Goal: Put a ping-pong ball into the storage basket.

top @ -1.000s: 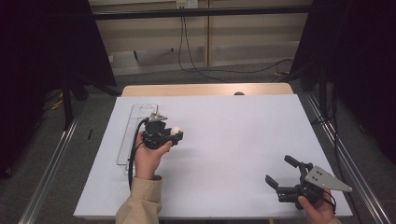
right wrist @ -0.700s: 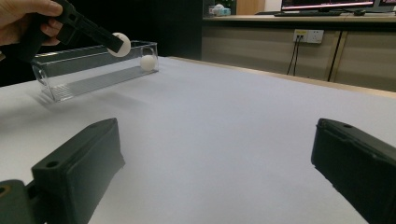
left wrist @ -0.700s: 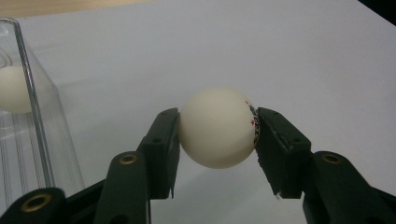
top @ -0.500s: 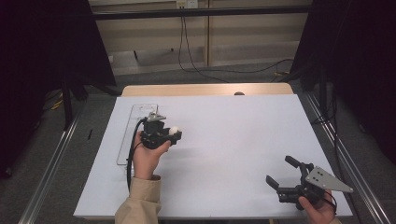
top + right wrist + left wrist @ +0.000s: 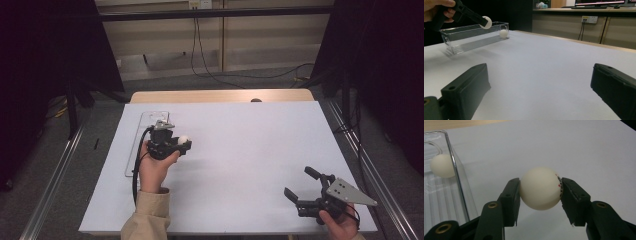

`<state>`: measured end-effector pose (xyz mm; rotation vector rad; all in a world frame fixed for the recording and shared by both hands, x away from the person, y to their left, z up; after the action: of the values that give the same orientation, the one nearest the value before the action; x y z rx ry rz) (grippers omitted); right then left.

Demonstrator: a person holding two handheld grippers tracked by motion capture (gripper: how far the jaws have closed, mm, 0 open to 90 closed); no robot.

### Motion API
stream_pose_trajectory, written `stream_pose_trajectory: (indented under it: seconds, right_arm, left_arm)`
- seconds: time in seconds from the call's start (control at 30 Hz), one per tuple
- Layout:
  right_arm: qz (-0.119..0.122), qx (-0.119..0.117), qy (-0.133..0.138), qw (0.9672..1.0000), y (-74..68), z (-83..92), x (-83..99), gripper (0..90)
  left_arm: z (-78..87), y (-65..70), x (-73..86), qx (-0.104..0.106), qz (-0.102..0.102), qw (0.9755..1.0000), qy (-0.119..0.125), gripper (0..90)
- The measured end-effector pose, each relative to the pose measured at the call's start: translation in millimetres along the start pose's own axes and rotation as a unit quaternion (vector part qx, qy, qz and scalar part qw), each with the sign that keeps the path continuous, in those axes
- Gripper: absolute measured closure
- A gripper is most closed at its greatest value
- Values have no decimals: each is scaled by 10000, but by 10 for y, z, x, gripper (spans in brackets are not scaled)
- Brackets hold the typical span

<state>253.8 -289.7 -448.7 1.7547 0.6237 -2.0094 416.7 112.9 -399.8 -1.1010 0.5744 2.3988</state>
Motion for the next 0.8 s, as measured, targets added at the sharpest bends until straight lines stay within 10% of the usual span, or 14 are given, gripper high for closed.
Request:
stream_pose_trajectory:
  seconds: [0.8]
  right_arm:
    - [-37,-11,10,10000,-1,-19,-5,11]
  left_arm:
    - [127,-132,28,-251,40,9997,26,511]
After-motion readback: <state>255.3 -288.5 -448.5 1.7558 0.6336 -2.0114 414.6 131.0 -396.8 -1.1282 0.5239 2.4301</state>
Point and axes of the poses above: each handheld gripper's, and its own axes: z roughly backward along the jaws, x roughly out of its underside, y roughly to its right, the point moved 3 cm from there along -z, roughly forward along the jaws, and after that the axes turned 5 degrees about y, right-handed, at the moved point
